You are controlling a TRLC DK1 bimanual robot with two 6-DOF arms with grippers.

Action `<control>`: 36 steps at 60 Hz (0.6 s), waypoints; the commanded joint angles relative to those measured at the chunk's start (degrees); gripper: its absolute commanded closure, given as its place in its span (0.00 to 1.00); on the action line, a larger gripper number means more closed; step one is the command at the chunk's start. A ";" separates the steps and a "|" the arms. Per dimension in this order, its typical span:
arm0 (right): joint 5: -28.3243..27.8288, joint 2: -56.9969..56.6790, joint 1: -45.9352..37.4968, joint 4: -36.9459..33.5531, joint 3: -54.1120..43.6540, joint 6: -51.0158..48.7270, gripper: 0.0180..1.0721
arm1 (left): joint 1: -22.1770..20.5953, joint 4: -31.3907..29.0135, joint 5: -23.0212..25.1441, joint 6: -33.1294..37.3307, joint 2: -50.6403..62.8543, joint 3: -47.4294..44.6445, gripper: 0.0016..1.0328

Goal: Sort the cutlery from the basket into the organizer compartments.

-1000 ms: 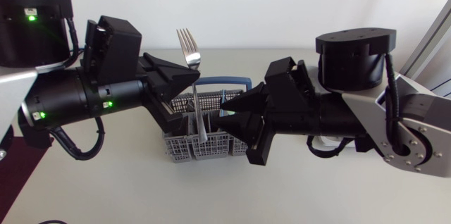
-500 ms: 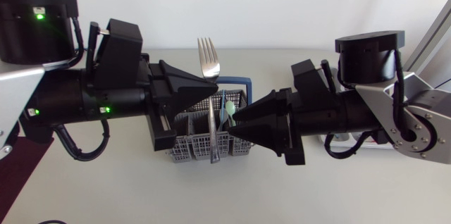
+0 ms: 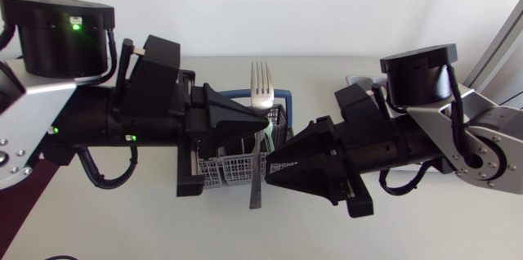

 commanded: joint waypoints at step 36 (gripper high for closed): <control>-3.29 2.65 5.17 -0.74 0.97 0.88 0.80 | -0.60 -0.24 6.73 0.40 0.65 1.20 0.97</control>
